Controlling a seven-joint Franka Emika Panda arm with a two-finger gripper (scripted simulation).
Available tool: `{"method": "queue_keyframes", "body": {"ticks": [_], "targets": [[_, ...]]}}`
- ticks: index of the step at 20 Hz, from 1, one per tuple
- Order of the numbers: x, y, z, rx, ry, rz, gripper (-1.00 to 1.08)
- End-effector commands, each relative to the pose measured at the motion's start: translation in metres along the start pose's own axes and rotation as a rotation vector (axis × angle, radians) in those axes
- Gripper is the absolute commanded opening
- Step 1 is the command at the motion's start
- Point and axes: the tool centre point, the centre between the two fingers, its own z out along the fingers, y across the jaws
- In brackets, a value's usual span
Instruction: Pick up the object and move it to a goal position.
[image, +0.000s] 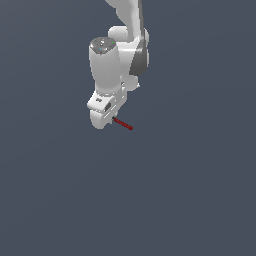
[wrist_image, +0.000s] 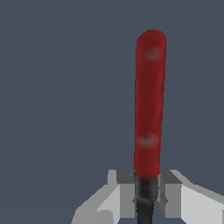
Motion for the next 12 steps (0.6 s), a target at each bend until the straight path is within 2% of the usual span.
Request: {"method": "queue_keyframes", "body": {"ticks": [1, 12], "targets": [[-0.007, -0.005, -0.026, 0.0, 0.001, 0.0, -1.0], [-0.038, -0.02, -0.133, 0.002, 0.004, -0.001, -1.0]]}}
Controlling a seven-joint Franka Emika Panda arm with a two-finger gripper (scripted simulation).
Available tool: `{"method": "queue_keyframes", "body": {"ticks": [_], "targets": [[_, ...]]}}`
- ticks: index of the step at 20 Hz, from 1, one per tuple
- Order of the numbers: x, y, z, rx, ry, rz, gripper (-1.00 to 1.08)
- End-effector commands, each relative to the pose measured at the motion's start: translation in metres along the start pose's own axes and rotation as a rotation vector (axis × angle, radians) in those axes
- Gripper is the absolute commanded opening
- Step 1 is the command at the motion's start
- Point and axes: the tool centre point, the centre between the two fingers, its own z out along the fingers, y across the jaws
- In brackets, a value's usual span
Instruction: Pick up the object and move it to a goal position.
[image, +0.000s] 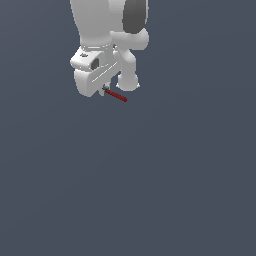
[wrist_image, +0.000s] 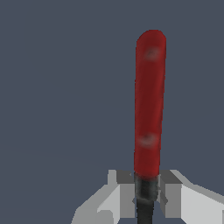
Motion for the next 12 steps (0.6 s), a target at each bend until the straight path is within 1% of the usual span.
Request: {"method": "queue_keyframes", "body": {"ticks": [1, 6, 12], "targets": [[-0.006, -0.003, -0.021, 0.001, 0.0, 0.0, -1.0], [-0.015, -0.006, -0.052, 0.002, -0.001, 0.001, -1.0], [-0.021, -0.008, -0.072, 0.001, -0.002, 0.002, -1.0]]}}
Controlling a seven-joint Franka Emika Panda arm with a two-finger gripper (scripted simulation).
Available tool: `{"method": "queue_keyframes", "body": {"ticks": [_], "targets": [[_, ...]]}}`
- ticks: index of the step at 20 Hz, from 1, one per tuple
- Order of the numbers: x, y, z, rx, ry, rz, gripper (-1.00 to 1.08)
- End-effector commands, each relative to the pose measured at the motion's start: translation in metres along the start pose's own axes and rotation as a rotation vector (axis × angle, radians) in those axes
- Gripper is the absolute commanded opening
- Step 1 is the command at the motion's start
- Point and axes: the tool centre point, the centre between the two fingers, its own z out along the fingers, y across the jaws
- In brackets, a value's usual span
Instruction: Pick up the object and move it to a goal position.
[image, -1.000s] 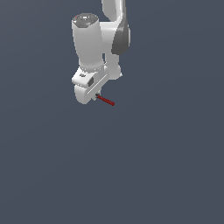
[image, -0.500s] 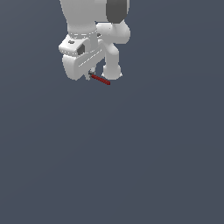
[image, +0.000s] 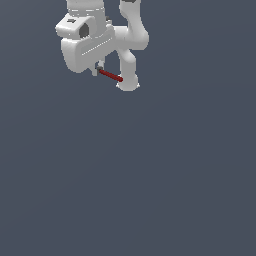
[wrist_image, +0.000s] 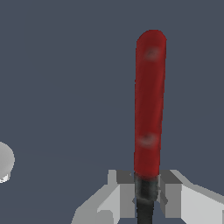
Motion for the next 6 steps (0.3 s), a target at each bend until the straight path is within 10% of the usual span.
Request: {"method": "queue_keyframes", "body": {"ticks": [1, 6], "targets": [[-0.0017, -0.0004, -0.0057, 0.001, -0.001, 0.0, -1.0], [-0.0018, 0.0006, -0.0066, 0.001, -0.001, 0.0, -1.0]]}}
